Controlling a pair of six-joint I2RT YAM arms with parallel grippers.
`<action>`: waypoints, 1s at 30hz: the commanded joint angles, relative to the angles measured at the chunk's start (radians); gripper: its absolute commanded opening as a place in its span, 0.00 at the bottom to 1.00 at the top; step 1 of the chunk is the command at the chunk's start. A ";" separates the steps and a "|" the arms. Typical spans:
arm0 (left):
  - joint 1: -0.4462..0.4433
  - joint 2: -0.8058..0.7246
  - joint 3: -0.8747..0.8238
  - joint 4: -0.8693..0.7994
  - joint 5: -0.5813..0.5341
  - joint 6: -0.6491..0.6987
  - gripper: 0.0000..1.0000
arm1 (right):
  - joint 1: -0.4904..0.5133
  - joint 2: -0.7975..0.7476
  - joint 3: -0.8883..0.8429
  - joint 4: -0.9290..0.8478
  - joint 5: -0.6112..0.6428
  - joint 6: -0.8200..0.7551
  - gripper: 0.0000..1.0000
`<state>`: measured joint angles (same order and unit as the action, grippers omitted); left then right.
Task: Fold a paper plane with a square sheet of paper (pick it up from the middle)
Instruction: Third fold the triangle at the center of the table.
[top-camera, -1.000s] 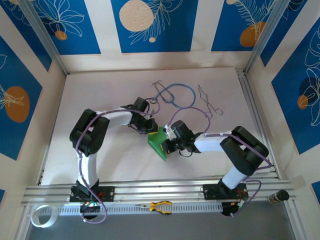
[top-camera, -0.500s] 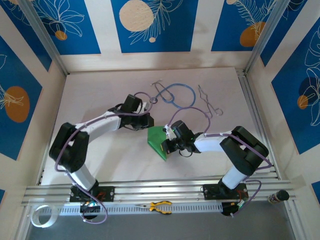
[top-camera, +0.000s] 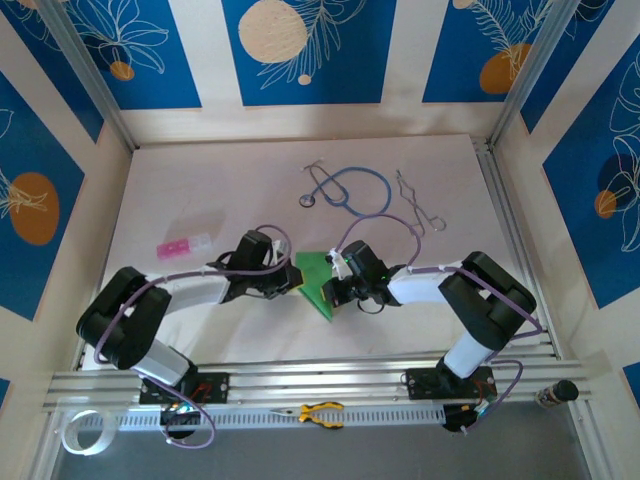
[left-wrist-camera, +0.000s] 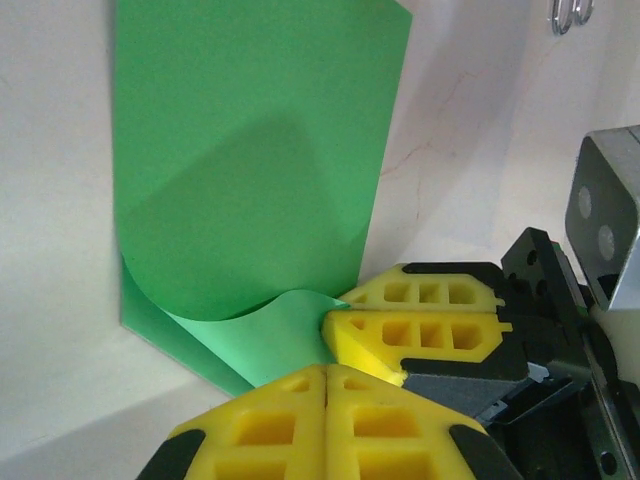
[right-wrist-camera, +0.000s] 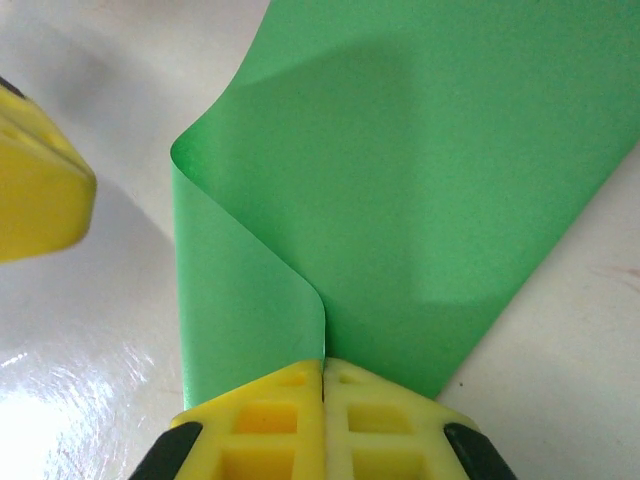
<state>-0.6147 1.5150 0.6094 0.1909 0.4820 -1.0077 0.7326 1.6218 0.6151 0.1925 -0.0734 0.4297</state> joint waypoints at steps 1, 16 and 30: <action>-0.035 0.022 -0.009 0.117 0.018 -0.058 0.00 | -0.002 0.025 -0.006 -0.029 0.030 0.014 0.04; -0.066 0.120 -0.006 0.139 -0.016 -0.036 0.00 | -0.001 0.030 -0.011 -0.033 0.038 0.014 0.04; -0.066 0.172 -0.037 0.135 -0.044 -0.017 0.00 | 0.004 0.039 -0.009 -0.028 0.034 0.020 0.04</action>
<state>-0.6746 1.6695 0.5934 0.3298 0.4618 -1.0451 0.7330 1.6276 0.6151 0.2058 -0.0673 0.4404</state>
